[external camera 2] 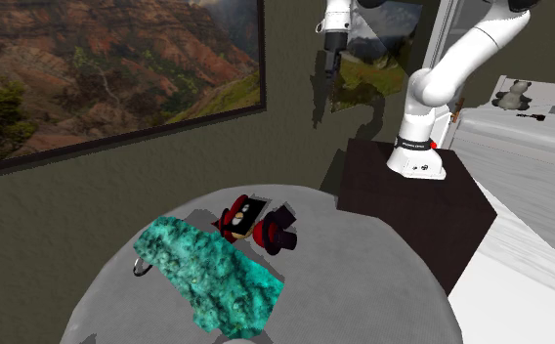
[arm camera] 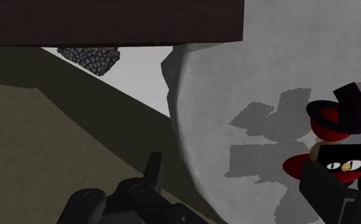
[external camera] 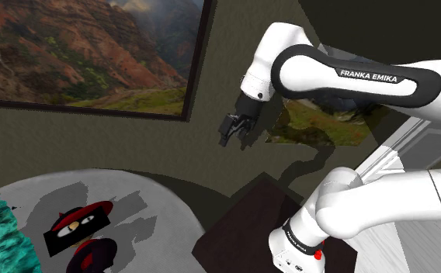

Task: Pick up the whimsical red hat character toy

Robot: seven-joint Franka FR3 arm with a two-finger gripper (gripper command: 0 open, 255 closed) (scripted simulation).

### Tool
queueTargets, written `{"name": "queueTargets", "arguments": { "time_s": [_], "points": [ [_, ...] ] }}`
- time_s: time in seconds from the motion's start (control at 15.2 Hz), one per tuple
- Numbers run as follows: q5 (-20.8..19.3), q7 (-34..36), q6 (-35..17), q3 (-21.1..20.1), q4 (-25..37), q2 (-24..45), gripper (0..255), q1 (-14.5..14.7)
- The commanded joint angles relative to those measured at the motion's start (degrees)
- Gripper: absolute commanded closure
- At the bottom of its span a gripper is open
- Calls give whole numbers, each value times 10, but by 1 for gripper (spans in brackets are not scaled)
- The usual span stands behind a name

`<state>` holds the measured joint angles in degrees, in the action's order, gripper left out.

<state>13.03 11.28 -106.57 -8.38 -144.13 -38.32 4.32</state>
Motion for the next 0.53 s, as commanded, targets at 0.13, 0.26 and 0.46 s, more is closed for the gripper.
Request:
{"name": "queueTargets", "arguments": {
  "time_s": [0.13, 0.26, 0.46],
  "points": [
    [25, 37, -72, -47, -17, 42, 0, 19],
    [34, 55, -106, -70, -19, 69, 0, 27],
    [42, 84, -159, -105, -16, 115, 0, 37]
  ]
}}
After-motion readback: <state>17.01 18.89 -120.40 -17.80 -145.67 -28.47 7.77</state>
